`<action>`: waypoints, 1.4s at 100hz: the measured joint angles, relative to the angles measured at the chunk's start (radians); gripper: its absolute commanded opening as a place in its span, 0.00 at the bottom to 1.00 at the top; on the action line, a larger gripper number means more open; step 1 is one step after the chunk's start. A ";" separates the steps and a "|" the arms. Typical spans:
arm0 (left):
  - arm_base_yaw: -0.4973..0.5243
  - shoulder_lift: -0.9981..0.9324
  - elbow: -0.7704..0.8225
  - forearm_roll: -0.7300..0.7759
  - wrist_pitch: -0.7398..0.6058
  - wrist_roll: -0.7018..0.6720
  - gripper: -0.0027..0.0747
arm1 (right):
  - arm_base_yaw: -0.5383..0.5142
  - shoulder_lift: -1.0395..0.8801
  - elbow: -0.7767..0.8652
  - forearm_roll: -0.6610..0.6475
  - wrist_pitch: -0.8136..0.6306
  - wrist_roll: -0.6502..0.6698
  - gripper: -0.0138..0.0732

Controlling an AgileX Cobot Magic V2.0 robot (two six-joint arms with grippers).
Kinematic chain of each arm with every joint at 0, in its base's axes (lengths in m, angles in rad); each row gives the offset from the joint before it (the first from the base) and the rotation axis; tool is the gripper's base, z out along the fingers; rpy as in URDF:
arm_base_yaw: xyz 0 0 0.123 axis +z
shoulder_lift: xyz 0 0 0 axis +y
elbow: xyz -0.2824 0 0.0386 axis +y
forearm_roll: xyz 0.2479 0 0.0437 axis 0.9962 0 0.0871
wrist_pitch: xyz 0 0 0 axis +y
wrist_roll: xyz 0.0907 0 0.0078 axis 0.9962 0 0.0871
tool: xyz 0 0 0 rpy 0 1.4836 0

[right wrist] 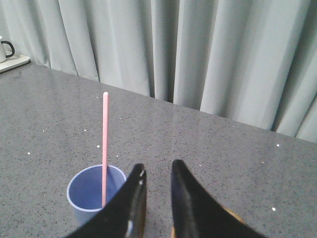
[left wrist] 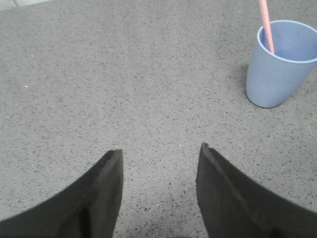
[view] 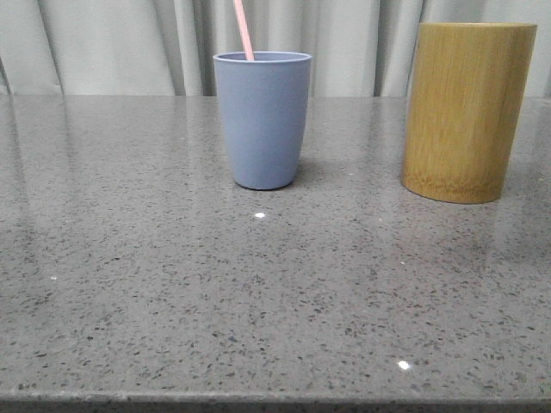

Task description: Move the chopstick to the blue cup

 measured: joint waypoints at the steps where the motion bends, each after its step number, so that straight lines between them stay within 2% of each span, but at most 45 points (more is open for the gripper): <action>1: 0.000 0.000 0.002 -0.002 -0.005 0.000 0.37 | -0.002 -0.009 0.004 0.000 0.000 0.000 0.26; 32: 0.000 -0.078 0.088 -0.019 -0.062 0.000 0.01 | -0.004 -0.177 0.151 0.000 0.000 0.000 0.09; 100: 0.000 -0.495 0.351 -0.019 -0.092 0.000 0.01 | -0.004 -0.537 0.474 -0.006 -0.031 0.000 0.09; 117: 0.000 -0.573 0.393 -0.021 -0.092 0.000 0.01 | -0.004 -0.607 0.505 -0.006 -0.031 0.000 0.09; 140: 0.000 -0.581 0.398 -0.023 -0.092 0.000 0.01 | -0.004 -0.612 0.508 -0.006 -0.033 0.000 0.09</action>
